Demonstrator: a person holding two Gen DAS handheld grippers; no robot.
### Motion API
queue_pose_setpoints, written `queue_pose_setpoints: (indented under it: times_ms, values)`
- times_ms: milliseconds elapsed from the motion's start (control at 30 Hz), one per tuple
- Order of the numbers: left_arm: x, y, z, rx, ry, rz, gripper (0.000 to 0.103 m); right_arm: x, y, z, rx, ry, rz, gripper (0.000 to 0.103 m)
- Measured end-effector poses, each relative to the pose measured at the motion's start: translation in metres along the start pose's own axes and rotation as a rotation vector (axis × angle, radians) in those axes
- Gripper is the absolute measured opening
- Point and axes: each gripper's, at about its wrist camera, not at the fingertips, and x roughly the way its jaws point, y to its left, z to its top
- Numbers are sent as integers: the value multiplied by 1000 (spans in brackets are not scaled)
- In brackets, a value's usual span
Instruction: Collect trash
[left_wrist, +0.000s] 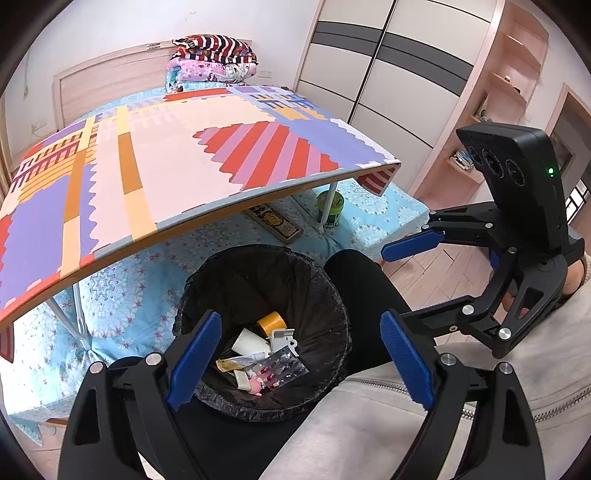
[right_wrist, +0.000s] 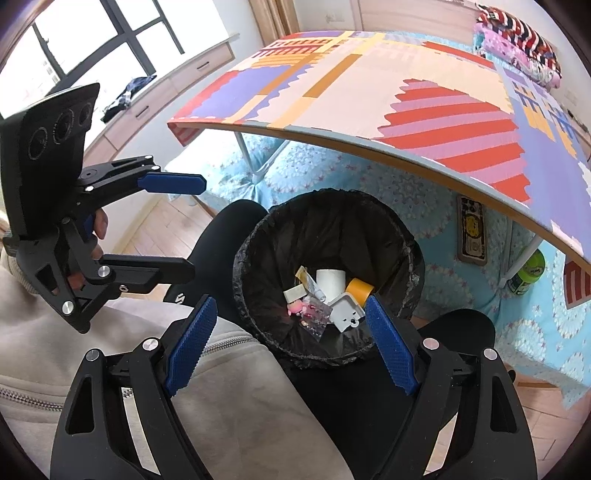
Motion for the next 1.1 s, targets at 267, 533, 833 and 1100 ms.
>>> queue_pose_setpoints:
  times_ms: [267, 533, 833, 1100]
  values:
    - [-1, 1, -2, -2, -3, 8, 85, 1, 1, 1, -5, 2, 2, 83]
    - [-1, 1, -2, -1, -2, 3, 85, -1, 1, 1, -6, -5, 2, 83]
    - [1, -1, 0, -2, 1, 8, 85, -1, 2, 1, -8, -6, 2, 83]
    - [2, -3, 0, 2, 1, 5, 85, -2, 2, 1, -9, -9, 2, 83]
